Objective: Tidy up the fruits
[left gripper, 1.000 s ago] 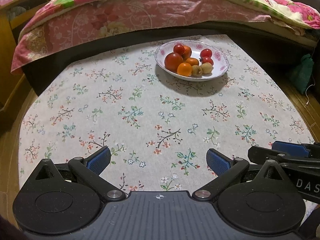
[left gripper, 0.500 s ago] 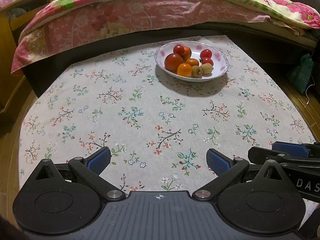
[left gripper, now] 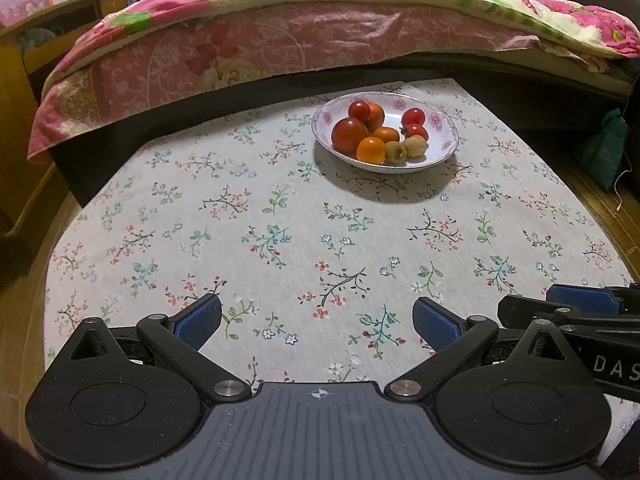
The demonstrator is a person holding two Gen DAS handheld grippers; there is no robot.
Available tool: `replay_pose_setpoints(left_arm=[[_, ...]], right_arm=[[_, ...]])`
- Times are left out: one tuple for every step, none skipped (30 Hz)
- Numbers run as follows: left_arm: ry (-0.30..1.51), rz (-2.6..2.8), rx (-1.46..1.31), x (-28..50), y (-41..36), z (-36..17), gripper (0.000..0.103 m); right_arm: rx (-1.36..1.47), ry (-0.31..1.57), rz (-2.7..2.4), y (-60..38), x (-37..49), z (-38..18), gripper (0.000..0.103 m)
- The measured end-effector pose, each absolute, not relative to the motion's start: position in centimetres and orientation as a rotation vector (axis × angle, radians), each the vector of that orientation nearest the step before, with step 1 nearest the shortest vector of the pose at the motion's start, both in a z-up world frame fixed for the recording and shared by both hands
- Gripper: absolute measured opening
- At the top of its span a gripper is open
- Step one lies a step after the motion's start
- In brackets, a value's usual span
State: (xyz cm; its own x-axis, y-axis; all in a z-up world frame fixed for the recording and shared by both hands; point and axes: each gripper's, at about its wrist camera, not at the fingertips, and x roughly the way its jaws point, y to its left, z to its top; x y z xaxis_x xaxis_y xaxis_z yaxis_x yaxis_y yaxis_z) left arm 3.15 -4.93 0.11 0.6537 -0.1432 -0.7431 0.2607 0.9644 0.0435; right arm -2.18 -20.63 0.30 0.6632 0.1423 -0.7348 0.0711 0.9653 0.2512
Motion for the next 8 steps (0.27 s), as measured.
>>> replay_pose_setpoints(left_arm=[[0.826, -0.229, 0.151, 3.13, -4.90, 0.14, 0.103], [0.825, -0.229, 0.152, 3.12, -4.89, 0.17, 0.103], [0.823, -0.228, 0.153, 3.12, -4.89, 0.18, 0.103], [0.823, -0.226, 0.154, 3.12, -4.90, 0.19, 0.103], [0.823, -0.225, 0.155, 3.12, -4.90, 0.20, 0.103], [0.821, -0.224, 0.157, 3.11, -4.94, 0.21, 0.103], [0.818, -0.223, 0.160, 3.08, -4.96, 0.21, 0.103], [0.816, -0.221, 0.164, 3.02, -5.02, 0.22, 0.103]], right_arm=[[0.269, 0.848, 0.040, -20.65, -2.18, 0.32, 0.047], [0.268, 0.848, 0.040, -20.65, -2.18, 0.31, 0.047], [0.269, 0.848, 0.039, -20.66, -2.19, 0.30, 0.047], [0.269, 0.849, 0.038, -20.67, -2.19, 0.30, 0.047], [0.269, 0.849, 0.038, -20.69, -2.17, 0.31, 0.047], [0.269, 0.849, 0.038, -20.69, -2.17, 0.32, 0.047], [0.269, 0.848, 0.038, -20.71, -2.15, 0.28, 0.047], [0.269, 0.849, 0.038, -20.72, -2.15, 0.27, 0.047]])
